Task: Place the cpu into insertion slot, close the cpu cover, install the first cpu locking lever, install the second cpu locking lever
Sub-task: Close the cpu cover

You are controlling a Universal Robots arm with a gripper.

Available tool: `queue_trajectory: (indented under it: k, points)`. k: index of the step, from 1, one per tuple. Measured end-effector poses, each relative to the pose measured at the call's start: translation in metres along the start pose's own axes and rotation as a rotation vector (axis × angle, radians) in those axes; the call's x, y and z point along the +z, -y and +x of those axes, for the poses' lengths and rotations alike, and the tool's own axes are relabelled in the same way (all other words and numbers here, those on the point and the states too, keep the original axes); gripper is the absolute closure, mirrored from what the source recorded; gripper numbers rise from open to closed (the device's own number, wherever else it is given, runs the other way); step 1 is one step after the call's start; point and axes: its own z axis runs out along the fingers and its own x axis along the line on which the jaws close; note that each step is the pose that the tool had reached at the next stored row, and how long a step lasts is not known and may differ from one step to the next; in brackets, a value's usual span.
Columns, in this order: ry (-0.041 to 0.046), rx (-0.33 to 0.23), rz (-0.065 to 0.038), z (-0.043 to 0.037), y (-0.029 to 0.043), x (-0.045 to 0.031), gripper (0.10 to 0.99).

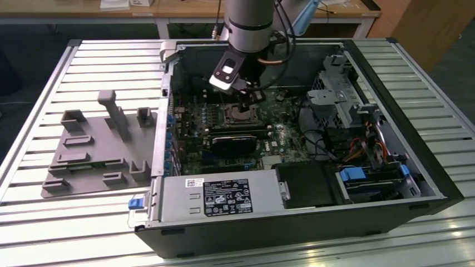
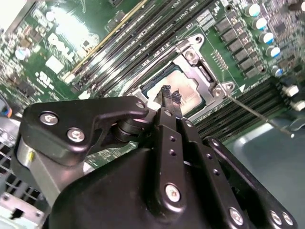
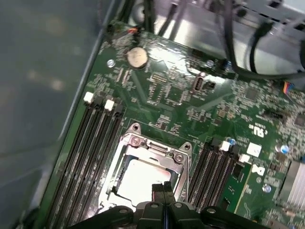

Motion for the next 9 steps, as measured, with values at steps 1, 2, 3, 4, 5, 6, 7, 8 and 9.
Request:
queue_trajectory:
  k: [1, 2, 3, 4, 5, 6, 7, 8, 9]
  points:
    - [-0.0003, -0.018, 0.000, 0.0000, 0.0000, 0.0001, 0.984]
    - [-0.0005, -0.036, 0.000, 0.0000, 0.0000, 0.0002, 0.984]
    - [-0.0008, -0.054, -0.001, 0.0000, 0.0000, 0.0004, 0.984]
    - [-0.0009, -0.072, -0.001, 0.0000, 0.0000, 0.0005, 0.984]
    - [-0.0009, -0.090, -0.001, 0.0000, 0.0000, 0.0006, 0.984]
    - [-0.0005, -0.110, 0.000, 0.0000, 0.0000, 0.0006, 0.984]
    - [-0.0002, -0.128, 0.000, 0.0000, 0.0000, 0.0006, 0.984]
    - [-0.0002, -0.146, -0.001, 0.0000, 0.0000, 0.0007, 0.984]
    - [-0.0002, -0.164, -0.001, 0.0000, 0.0000, 0.0007, 0.984]
